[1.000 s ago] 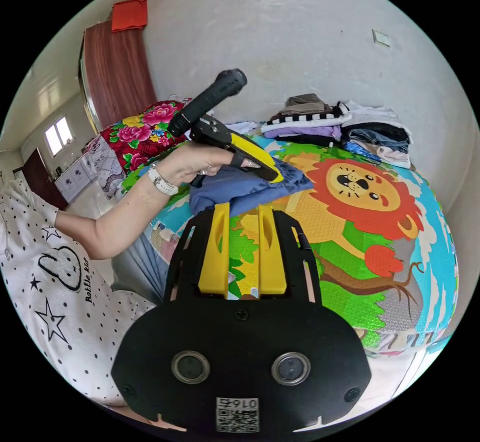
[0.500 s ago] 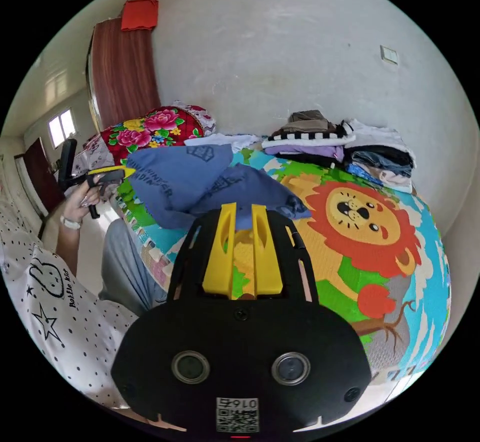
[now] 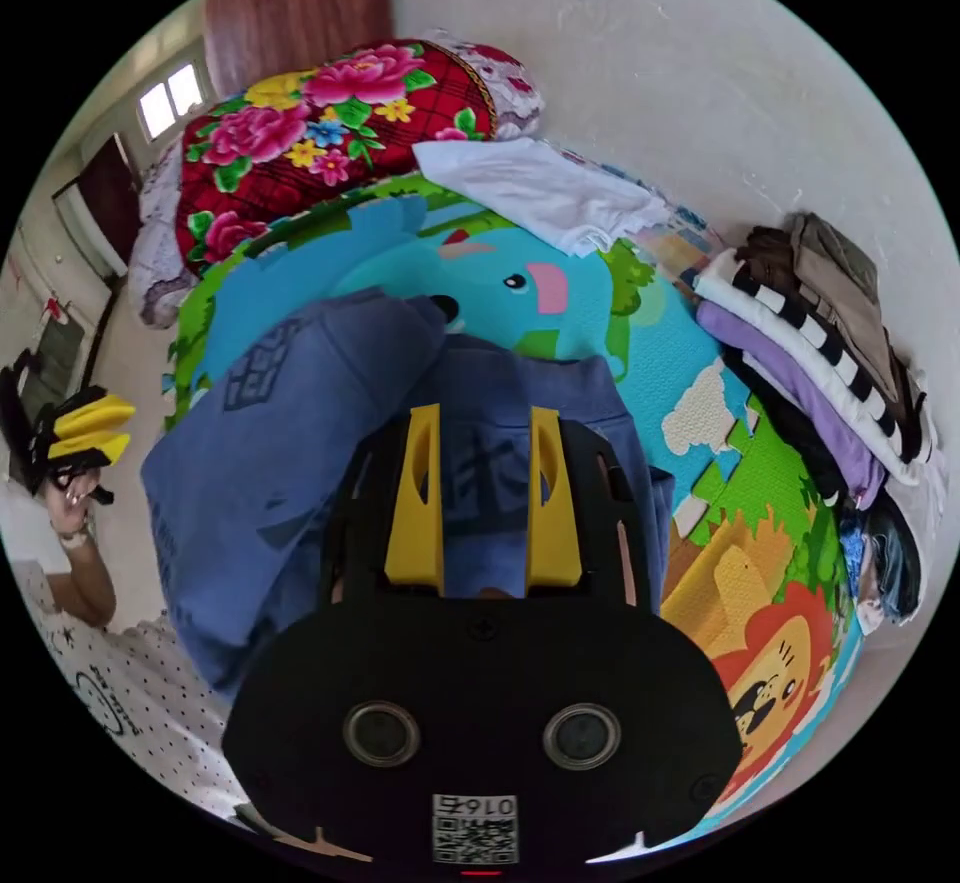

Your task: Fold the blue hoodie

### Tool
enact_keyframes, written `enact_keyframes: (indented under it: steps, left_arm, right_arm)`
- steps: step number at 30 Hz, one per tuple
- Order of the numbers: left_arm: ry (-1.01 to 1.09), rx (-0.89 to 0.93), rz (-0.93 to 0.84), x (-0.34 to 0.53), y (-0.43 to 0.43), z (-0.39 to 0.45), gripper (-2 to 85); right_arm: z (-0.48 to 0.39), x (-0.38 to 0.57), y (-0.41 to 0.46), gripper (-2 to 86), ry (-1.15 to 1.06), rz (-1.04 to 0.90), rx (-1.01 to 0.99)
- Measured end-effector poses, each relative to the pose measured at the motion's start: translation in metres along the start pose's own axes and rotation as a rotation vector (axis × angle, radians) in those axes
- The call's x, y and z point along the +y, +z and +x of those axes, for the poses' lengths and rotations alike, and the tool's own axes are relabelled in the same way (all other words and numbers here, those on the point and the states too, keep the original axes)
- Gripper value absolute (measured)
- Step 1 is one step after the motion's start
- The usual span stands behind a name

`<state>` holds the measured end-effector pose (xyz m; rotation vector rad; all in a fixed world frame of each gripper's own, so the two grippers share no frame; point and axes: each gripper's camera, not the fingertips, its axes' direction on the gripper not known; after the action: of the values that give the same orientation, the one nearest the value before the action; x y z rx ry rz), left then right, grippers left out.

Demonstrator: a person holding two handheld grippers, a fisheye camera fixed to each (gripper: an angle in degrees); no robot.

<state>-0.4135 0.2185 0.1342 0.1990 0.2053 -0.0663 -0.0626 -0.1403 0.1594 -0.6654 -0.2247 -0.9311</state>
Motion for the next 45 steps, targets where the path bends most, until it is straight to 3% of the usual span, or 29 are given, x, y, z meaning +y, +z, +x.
enact_keyframes:
  steps: [5, 8, 13, 15, 19, 23, 28, 33, 35, 38, 45]
  left_arm:
    - [-0.041, 0.058, -0.166, -0.036, 0.045, -0.049, 5.6]
    - [-0.037, 0.064, -0.170, -0.044, 0.046, -0.060, 5.1]
    - [0.061, 0.052, -0.227, -0.043, 0.044, -0.062, 2.3]
    - [0.116, 0.030, -0.183, -0.039, 0.031, -0.058, 0.3]
    - [0.168, 0.157, -0.016, -0.052, -0.036, -0.066, -0.8]
    - [0.245, -0.017, 0.092, -0.104, -0.128, -0.080, -0.9]
    - [0.234, -0.248, 0.291, -0.201, -0.260, -0.087, -1.0]
    - [0.245, -0.260, 0.634, -0.254, -0.412, -0.047, -1.0]
    - [0.248, -0.273, 0.772, -0.255, -0.464, -0.023, -1.0]
    - [0.287, -0.258, 0.726, -0.260, -0.497, -0.008, -1.0]
    - [0.250, -0.229, 0.589, -0.268, -0.515, -0.037, -1.0]
  right_arm:
    - [0.001, 0.017, -0.022, 4.9, -0.035, 0.028, -0.058]
    - [0.009, 0.044, -0.061, 1.9, -0.010, 0.112, -0.134]
    - [0.035, 0.146, -0.196, 0.9, 0.047, 0.518, -0.210]
    - [0.039, 0.181, -0.239, 0.7, 0.039, 0.631, -0.243]
    - [0.011, 0.223, -0.313, 0.6, -0.066, 0.701, -0.096]
    - [-0.024, 0.217, -0.358, 0.6, -0.140, 0.727, 0.056]
    - [-0.034, 0.175, -0.433, 0.5, -0.002, 0.820, 0.280]
    - [-0.020, 0.193, -0.527, 0.4, 0.225, 1.097, 0.368]
    - [-0.030, 0.210, -0.552, 0.5, 0.207, 1.217, 0.461]
    - [-0.042, 0.218, -0.579, 0.5, 0.158, 1.131, 0.616]
    - [-0.029, 0.202, -0.580, 0.6, 0.097, 0.928, 0.512]
